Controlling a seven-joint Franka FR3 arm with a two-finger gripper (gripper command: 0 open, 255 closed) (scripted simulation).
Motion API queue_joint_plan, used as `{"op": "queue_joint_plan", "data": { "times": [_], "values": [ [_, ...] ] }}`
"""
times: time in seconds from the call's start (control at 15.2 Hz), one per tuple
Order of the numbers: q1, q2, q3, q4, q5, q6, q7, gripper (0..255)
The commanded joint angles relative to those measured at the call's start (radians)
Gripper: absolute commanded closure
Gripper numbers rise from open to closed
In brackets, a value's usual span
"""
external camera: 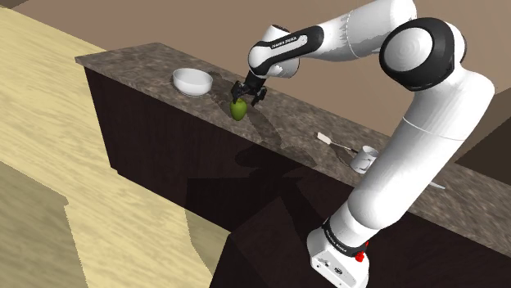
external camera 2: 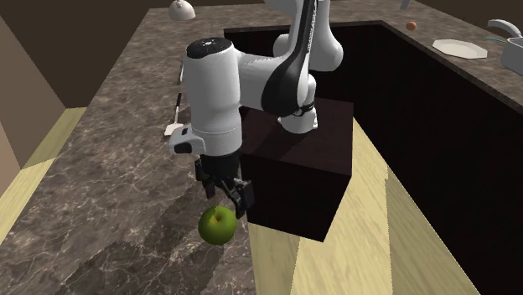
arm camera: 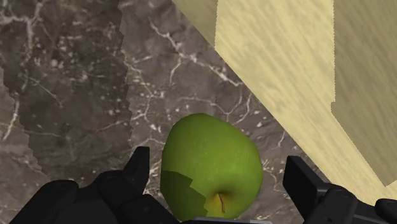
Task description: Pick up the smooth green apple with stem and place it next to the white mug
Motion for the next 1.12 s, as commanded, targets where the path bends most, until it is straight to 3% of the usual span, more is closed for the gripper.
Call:
{"op": "queue_joint_plan", "data": {
  "times": [0.0, 0.66, 0.73, 1.06],
  "values": [
    [0.001, 0.020, 0.001, 0.000, 0.002, 0.020, -0.001, 0],
    [0.002, 0.045, 0.003, -0.002, 0.005, 0.048, -0.003, 0],
    [0.002, 0.045, 0.003, -0.002, 0.005, 0.048, -0.003, 255],
    [0.002, 0.045, 0.003, -0.003, 0.005, 0.048, -0.002, 255]
  ]
}}
